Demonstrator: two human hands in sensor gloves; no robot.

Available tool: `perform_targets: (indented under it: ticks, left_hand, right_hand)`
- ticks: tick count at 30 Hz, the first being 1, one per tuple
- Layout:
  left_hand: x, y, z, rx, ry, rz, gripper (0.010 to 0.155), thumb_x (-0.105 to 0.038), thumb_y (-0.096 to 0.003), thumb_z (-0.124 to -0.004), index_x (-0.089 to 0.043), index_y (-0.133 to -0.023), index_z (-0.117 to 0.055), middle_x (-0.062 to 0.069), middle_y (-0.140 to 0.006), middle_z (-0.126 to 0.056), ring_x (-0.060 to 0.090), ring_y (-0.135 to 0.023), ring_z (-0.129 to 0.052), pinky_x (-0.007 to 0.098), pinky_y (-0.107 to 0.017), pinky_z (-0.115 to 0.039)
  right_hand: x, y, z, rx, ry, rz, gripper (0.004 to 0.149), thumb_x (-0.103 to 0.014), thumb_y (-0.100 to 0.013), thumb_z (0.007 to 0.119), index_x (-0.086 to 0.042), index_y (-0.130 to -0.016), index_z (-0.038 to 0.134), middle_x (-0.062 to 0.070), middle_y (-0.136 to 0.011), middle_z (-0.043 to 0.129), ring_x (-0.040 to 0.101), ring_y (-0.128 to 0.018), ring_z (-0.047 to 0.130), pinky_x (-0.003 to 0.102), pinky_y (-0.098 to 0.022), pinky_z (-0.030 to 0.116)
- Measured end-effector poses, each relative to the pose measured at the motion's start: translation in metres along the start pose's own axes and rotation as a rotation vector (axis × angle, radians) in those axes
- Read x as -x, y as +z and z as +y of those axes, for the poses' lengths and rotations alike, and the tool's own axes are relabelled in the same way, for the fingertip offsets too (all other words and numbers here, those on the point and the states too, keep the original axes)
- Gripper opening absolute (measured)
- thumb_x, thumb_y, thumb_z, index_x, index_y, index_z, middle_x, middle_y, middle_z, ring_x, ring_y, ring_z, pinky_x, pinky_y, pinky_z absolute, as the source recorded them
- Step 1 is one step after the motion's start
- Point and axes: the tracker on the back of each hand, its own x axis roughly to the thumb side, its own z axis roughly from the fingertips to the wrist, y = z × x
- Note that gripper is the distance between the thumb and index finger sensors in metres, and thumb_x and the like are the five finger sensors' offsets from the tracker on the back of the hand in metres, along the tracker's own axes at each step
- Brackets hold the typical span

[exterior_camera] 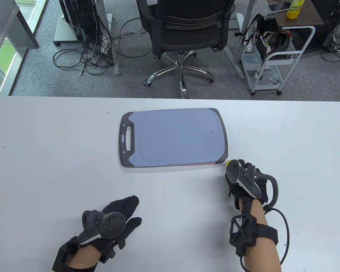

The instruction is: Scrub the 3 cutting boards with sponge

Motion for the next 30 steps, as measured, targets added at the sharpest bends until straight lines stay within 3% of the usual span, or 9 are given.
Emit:
perform_targets:
  ticks: [7,11,13,17,25,30]
  left_hand:
    - [-0.008,0.001,0.0,-0.01,-0.002,-0.026,0.078,-0.06,-0.0493,-0.072,-0.019,-0.114,-0.053,0.012,-0.113,-0.073,0.036,-0.097,-0.082,0.056,-0.07,-0.072]
    - [-0.006,0.0,-0.002,-0.006,-0.009,-0.018,0.078,-0.06,-0.049,-0.072,-0.019,-0.113,-0.053,0.012,-0.113,-0.073,0.036,-0.097,-0.082,0.057,-0.07,-0.072]
    - [-0.005,0.0,-0.002,-0.007,-0.007,-0.015,0.078,-0.06,-0.0492,-0.071,-0.019,-0.113,-0.053,0.012,-0.113,-0.073,0.036,-0.097,-0.082,0.057,-0.07,-0.072]
    - [-0.006,0.0,-0.003,-0.006,-0.01,-0.02,0.078,-0.06,-0.0492,-0.071,-0.019,-0.113,-0.053,0.012,-0.112,-0.074,0.036,-0.097,-0.083,0.057,-0.07,-0.072]
    - [-0.007,-0.001,-0.004,0.0,-0.009,-0.024,0.078,-0.06,-0.0493,-0.071,-0.019,-0.113,-0.054,0.012,-0.113,-0.073,0.036,-0.097,-0.082,0.057,-0.07,-0.072]
    - [-0.008,-0.002,-0.003,0.0,-0.014,-0.025,0.078,-0.06,-0.0492,-0.071,-0.02,-0.113,-0.053,0.011,-0.113,-0.073,0.036,-0.097,-0.082,0.057,-0.07,-0.071]
  right_hand:
    - [0.011,0.001,0.006,0.065,-0.136,0.006,0.072,-0.058,-0.044,0.072,-0.017,-0.103,0.064,0.012,-0.096,0.07,0.033,-0.077,0.081,0.054,-0.058,0.069]
    - [0.009,0.004,0.017,0.101,-0.208,-0.038,0.052,-0.045,-0.045,0.076,-0.02,-0.091,0.079,0.008,-0.087,0.08,0.03,-0.072,0.085,0.053,-0.056,0.071]
    - [0.007,0.006,0.024,0.082,-0.181,-0.058,0.047,-0.045,-0.045,0.075,-0.022,-0.085,0.085,0.006,-0.082,0.085,0.028,-0.07,0.087,0.053,-0.055,0.072]
    - [0.009,0.008,0.028,0.082,-0.223,-0.057,0.048,-0.044,-0.047,0.071,-0.021,-0.087,0.083,0.007,-0.083,0.084,0.03,-0.071,0.086,0.053,-0.055,0.072]
    - [0.031,0.022,0.004,0.149,-0.302,-0.063,0.056,-0.047,-0.046,0.071,-0.019,-0.095,0.076,0.009,-0.09,0.079,0.031,-0.075,0.084,0.053,-0.057,0.071]
    - [0.022,0.051,0.005,0.225,-0.349,-0.209,0.058,-0.048,-0.046,0.071,-0.019,-0.096,0.074,0.01,-0.091,0.077,0.032,-0.076,0.083,0.053,-0.057,0.07]
